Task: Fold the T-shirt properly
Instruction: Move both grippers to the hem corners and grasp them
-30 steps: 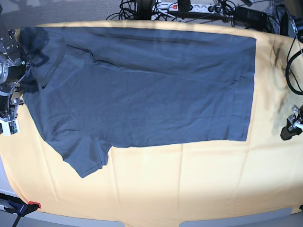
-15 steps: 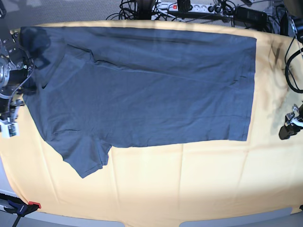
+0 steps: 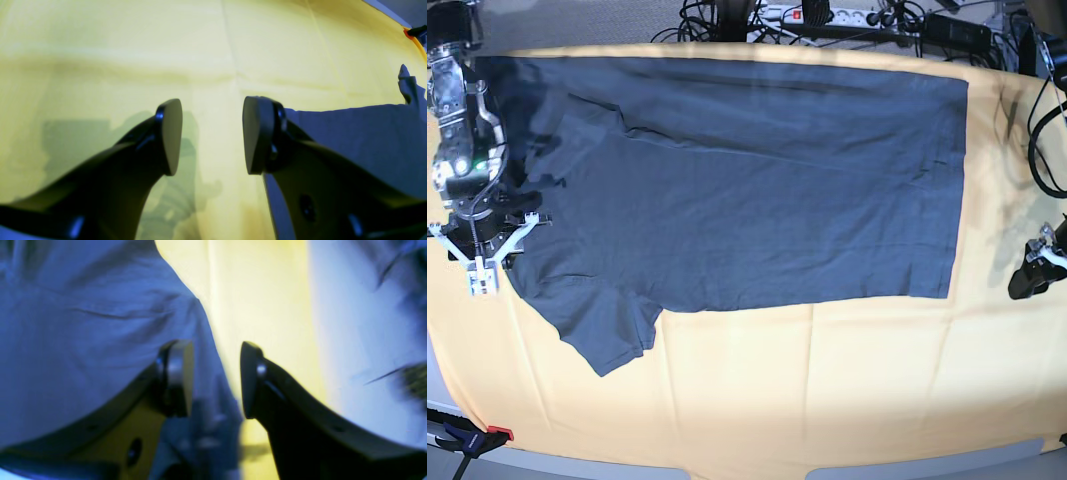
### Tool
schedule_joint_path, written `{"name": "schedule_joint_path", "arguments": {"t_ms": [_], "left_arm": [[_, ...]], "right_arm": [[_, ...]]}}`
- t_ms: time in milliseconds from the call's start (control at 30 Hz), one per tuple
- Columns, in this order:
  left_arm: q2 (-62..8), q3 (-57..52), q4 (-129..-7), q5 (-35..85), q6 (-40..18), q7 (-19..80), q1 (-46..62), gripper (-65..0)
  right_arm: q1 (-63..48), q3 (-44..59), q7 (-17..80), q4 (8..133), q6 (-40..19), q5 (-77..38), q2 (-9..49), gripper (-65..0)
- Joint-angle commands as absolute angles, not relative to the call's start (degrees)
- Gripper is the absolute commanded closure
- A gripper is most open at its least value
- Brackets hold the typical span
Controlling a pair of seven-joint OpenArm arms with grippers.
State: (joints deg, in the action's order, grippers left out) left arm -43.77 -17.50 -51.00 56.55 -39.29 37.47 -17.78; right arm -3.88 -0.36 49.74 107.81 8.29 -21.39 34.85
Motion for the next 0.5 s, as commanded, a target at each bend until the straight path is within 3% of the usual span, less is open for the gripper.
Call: {"name": "schedule_joint_path", "arguments": {"t_ms": [0, 167, 300, 367, 467], "left_arm": [[-45.0, -18.0, -51.9, 57.7, -39.9, 36.3, -18.9, -31.0], [-43.1, -18.0, -51.9, 57.1, -39.9, 36.3, -18.9, -31.0], [-41.5, -18.0, -51.9, 57.1, -40.0, 36.3, -18.9, -31.0], [-40.8, -18.0, -51.9, 57.3, -40.0, 36.3, -18.9, -31.0], [-40.2, -18.0, -51.9, 57.2, -40.0, 36.3, -18.9, -31.0]], "right_arm": [[-1.9, 3.1, 48.8, 107.2, 6.0, -24.1, 34.7, -23.5], [4.8, 18.4, 58.6, 96.8, -12.1, -51.8, 30.4, -23.5], [9.7, 22.1, 68.8, 86.2, -25.6, -74.7, 31.9, -23.6], [10.2, 22.1, 68.8, 84.1, -29.1, -75.8, 33.3, -23.6], [10.2, 22.2, 68.8, 83.9, -29.7, -70.1, 34.5, -23.6]]}}
